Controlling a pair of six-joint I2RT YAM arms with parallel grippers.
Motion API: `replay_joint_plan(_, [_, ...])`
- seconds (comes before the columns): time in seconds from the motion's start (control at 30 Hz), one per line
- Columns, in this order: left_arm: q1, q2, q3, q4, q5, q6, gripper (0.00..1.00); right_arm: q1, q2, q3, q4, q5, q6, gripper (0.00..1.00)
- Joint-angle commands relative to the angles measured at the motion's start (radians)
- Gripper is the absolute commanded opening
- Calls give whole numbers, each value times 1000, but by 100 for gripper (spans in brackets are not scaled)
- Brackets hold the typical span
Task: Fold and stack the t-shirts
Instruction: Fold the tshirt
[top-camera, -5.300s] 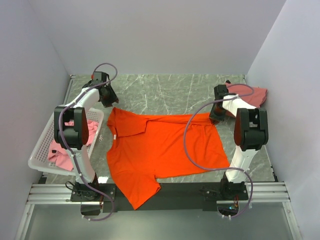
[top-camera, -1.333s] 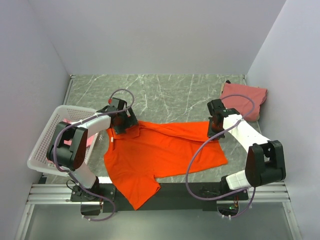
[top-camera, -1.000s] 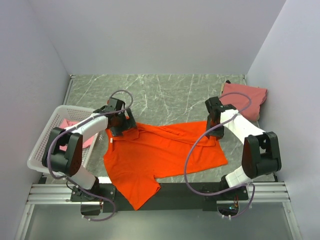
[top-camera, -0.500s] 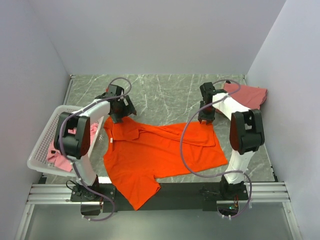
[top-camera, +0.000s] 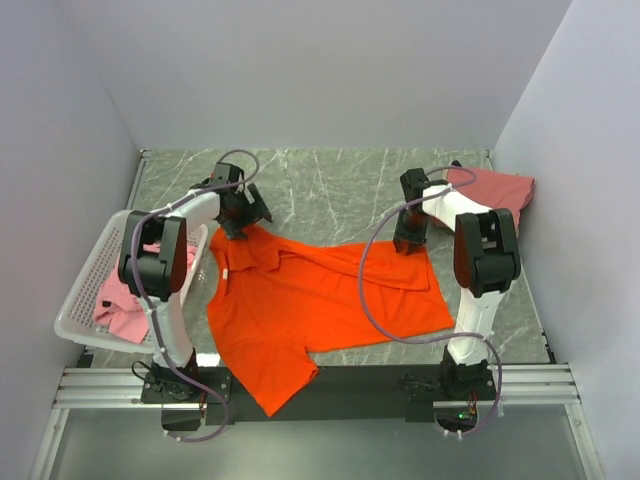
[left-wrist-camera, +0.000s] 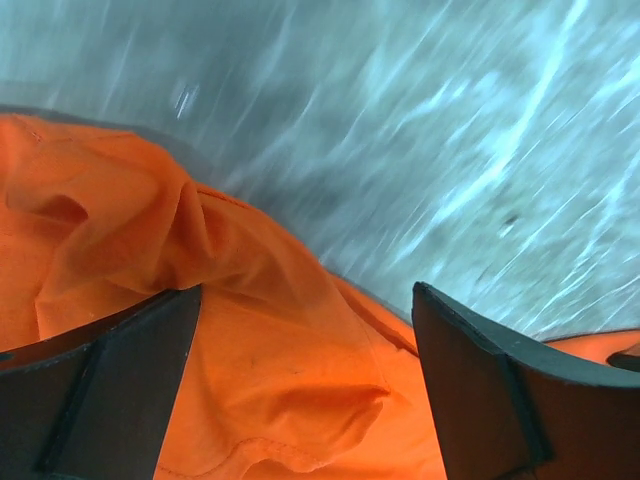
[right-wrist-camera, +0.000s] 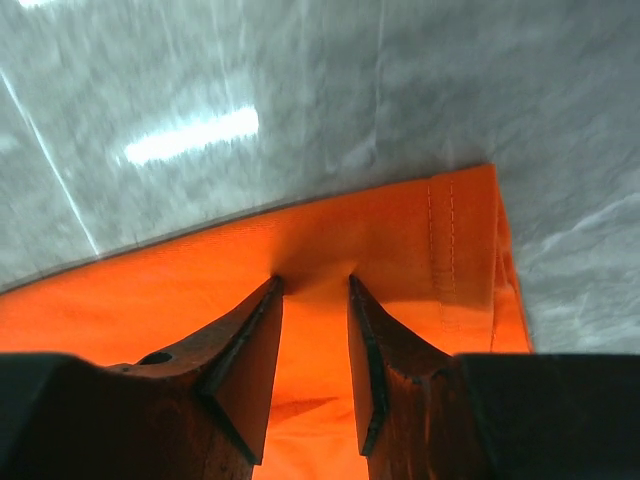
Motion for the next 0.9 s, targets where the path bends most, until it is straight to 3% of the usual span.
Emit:
replay_joint_plan(0.0, [11,96,75,8,1,48,94,-27,72,52,13,22,12,39])
replay_joint_plan(0.33, [10,299,351,-13,73,110,93,-94,134,141,-44,31,0,39])
replay_joint_plan(0.47, [8,309,447,-26,97,147,94,-101,139,184,-56,14,-11,39])
replay_joint_plan(0.6, [8,190,395,8,57,145,95,-98,96,198,-49,-33,-12,39])
replay_joint_plan(0.77, [8,-13,228,2,-105,87,96,-93,13,196,-58,-53,-21,39])
replay_joint_plan(0.87, [8,-50,148,-54,-182,59,89,-82,-57,153,-47,-62,-23,40])
